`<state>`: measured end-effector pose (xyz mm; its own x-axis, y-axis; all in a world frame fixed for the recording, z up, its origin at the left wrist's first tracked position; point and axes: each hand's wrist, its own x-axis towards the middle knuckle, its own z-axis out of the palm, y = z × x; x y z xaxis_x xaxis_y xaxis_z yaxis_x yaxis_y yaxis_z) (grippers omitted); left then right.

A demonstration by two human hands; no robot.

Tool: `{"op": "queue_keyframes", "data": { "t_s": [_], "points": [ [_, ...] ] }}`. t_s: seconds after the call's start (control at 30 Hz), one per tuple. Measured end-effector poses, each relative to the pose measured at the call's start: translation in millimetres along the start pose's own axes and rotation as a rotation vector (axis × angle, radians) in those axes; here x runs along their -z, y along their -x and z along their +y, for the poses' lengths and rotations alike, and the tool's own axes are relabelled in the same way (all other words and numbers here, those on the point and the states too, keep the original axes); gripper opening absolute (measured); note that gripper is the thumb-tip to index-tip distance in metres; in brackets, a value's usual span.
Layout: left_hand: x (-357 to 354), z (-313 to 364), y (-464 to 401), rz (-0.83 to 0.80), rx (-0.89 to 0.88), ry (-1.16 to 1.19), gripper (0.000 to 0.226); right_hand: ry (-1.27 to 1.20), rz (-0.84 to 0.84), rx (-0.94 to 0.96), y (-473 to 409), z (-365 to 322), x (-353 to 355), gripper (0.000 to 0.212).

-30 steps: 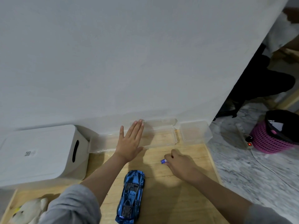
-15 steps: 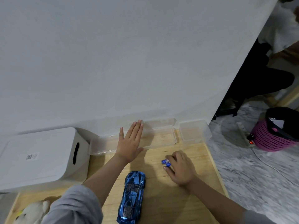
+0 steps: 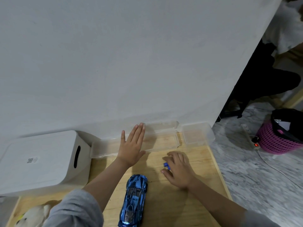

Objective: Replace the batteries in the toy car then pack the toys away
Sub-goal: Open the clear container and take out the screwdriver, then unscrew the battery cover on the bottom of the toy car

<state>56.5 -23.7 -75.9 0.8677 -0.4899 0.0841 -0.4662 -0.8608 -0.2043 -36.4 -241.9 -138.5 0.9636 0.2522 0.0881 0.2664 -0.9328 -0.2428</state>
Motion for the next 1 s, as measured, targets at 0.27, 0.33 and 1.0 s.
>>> {"op": "queue_keyframes", "data": {
  "t_s": [0.27, 0.33, 1.0],
  "points": [
    [0, 1, 1, 0.023, 0.000, 0.022, 0.122, -0.217, 0.200, 0.015, -12, 8, 12, 0.045],
    [0, 2, 2, 0.041, 0.001, 0.027, 0.123, -0.216, 0.306, 0.038, -23, 11, 23, 0.042],
    [-9, 18, 4, -0.123, -0.102, 0.128, 0.069, -0.048, 0.120, 0.214, -70, 26, 33, 0.046]
  ]
}}
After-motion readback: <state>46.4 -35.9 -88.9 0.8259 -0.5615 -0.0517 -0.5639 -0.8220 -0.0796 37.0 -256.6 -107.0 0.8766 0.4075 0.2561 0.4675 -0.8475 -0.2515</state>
